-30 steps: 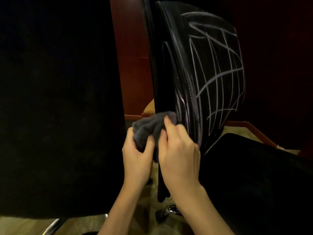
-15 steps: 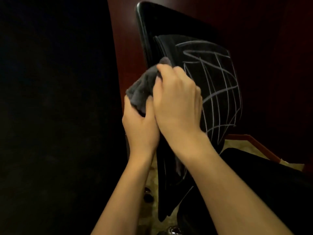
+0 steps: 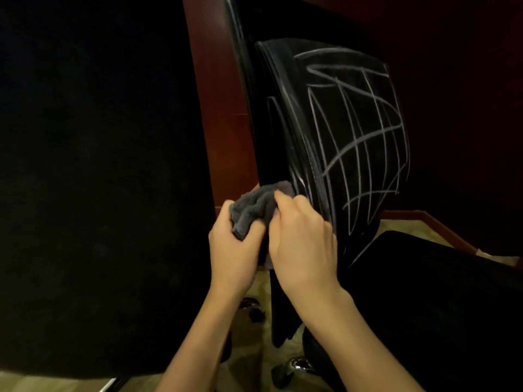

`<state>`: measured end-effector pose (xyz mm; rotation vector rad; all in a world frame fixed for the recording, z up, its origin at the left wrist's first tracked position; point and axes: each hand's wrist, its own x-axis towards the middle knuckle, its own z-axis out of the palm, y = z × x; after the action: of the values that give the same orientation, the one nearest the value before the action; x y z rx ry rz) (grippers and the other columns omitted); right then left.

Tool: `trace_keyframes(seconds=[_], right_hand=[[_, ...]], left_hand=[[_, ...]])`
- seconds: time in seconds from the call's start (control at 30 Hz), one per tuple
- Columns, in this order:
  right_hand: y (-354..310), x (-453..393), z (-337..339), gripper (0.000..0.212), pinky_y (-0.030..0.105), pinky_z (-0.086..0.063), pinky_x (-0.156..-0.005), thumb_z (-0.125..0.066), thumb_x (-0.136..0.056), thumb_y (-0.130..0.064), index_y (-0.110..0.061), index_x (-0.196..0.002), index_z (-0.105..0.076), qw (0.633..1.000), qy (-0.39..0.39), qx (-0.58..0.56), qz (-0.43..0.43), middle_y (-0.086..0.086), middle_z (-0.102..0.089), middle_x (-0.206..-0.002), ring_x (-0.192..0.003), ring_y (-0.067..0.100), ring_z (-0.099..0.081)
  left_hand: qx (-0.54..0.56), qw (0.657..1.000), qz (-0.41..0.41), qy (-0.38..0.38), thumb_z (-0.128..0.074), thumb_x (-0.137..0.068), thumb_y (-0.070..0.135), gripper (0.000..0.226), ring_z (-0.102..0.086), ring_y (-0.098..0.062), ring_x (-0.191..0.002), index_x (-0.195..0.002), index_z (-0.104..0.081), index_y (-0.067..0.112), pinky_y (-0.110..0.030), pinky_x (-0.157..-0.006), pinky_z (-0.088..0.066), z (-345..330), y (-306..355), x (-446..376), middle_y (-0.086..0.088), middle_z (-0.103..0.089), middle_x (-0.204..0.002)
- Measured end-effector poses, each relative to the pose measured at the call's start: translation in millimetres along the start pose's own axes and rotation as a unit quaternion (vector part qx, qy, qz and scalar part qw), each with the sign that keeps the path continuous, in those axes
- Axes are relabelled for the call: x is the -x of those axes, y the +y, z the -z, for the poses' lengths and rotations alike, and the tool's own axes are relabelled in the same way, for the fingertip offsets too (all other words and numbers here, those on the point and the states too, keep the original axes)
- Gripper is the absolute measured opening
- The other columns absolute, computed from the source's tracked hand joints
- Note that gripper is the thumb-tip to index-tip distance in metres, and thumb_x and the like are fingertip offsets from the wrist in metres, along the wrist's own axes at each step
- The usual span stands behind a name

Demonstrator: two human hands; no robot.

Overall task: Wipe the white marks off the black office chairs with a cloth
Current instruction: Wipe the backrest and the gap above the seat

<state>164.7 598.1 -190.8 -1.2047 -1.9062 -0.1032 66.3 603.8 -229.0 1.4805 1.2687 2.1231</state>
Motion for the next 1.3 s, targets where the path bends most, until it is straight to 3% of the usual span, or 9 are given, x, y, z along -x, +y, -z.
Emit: trace_keyframes(seconds=[0.1,0.2,0.3,0.47,0.63,0.77,0.9,1.13,1.3], right_hand=[[17,30,-27,0.041,0.04,-0.053,-0.059,-0.041,-0.099,-0.026,-0.012,-0.134,-0.058,1.0,0.014,-0.017,-0.014,0.007,-0.062,-0.103,-0.075,0.03,-0.068],[33,66,-54,0.038,0.035,-0.051,-0.046,-0.046,-0.097,-0.025,-0.008,-0.125,-0.065,0.999,0.013,-0.016,-0.03,0.007,-0.065,-0.097,-0.059,0.025,-0.066],[39,79,-61,0.032,0.035,-0.054,-0.05,-0.059,-0.096,-0.017,-0.007,-0.126,-0.065,0.999,0.012,-0.031,-0.039,0.008,-0.067,-0.101,-0.064,0.026,-0.068],[18,43,-48,0.035,0.036,-0.058,-0.059,-0.045,-0.101,-0.022,-0.008,-0.125,-0.065,0.989,0.12,-0.082,-0.012,0.006,-0.067,-0.103,-0.074,0.024,-0.069],[31,77,-77,0.02,0.019,-0.051,-0.06,-0.057,-0.098,-0.014,-0.009,-0.116,-0.064,0.981,0.153,-0.116,-0.024,0.005,-0.07,-0.101,-0.075,0.017,-0.07],[62,134,-119,0.034,0.027,-0.052,-0.048,-0.044,-0.096,-0.028,-0.011,-0.114,-0.066,0.992,0.079,-0.051,-0.079,0.002,-0.072,-0.096,-0.062,0.019,-0.07],[83,162,-126,0.037,0.032,-0.053,-0.048,-0.04,-0.095,-0.034,-0.016,-0.113,-0.067,0.993,0.015,-0.023,-0.112,-0.001,-0.072,-0.097,-0.063,0.021,-0.07],[82,122,-104,0.029,0.029,-0.055,-0.058,-0.053,-0.101,-0.019,-0.006,-0.125,-0.063,0.982,0.13,-0.132,0.021,0.005,-0.067,-0.099,-0.075,0.016,-0.068],[83,129,-129,0.03,0.031,-0.055,-0.053,-0.052,-0.099,-0.022,-0.008,-0.125,-0.058,0.986,0.11,-0.123,0.015,0.006,-0.066,-0.099,-0.07,0.018,-0.068]], left_hand=[[-0.03,0.998,0.035,-0.036,-0.062,-0.097,0.009,0.019,-0.066,-0.001,-0.098,-0.111,-0.063,0.022,-0.014,-0.083,-0.049,4,-31,33,0.013,-0.069,-0.102],[-0.066,0.995,0.063,-0.05,-0.064,-0.093,0.005,0.011,-0.066,-0.009,-0.084,-0.096,-0.061,0.015,-0.028,-0.075,-0.052,9,-56,56,0.007,-0.067,-0.087],[-0.044,0.994,0.09,-0.047,-0.062,-0.09,-0.004,0.012,-0.066,-0.014,-0.082,-0.093,-0.061,0.008,-0.026,-0.075,-0.051,13,-62,54,0.001,-0.066,-0.085],[-0.01,0.998,0.068,-0.014,-0.062,-0.098,0.012,0.022,-0.067,-0.002,-0.101,-0.118,-0.064,0.02,-0.015,-0.085,-0.051,2,-44,45,0.015,-0.071,-0.105],[-0.041,0.997,0.066,-0.014,-0.065,-0.095,0.014,0.017,-0.068,0.002,-0.091,-0.106,-0.063,0.027,-0.013,-0.076,-0.05,6,-65,73,0.019,-0.071,-0.097],[-0.166,0.979,0.064,-0.102,-0.065,-0.092,0.001,0.015,-0.064,-0.006,-0.073,-0.089,-0.06,0.015,-0.016,-0.063,-0.045,31,-108,107,0.005,-0.064,-0.078],[-0.25,0.961,0.043,-0.108,-0.07,-0.085,-0.004,0.026,-0.058,0.002,-0.087,-0.09,-0.06,0.019,-0.007,-0.073,-0.04,28,-121,127,0.01,-0.056,-0.089],[-0.135,0.99,0.038,-0.006,-0.064,-0.095,0.004,0.022,-0.063,0.0,-0.083,-0.102,-0.057,0.023,-0.01,-0.069,-0.044,12,-85,104,0.014,-0.063,-0.088],[-0.119,0.986,0.112,-0.024,-0.062,-0.097,0.008,0.014,-0.063,0.0,-0.079,-0.099,-0.058,0.022,-0.009,-0.067,-0.044,10,-95,110,0.01,-0.065,-0.086]])
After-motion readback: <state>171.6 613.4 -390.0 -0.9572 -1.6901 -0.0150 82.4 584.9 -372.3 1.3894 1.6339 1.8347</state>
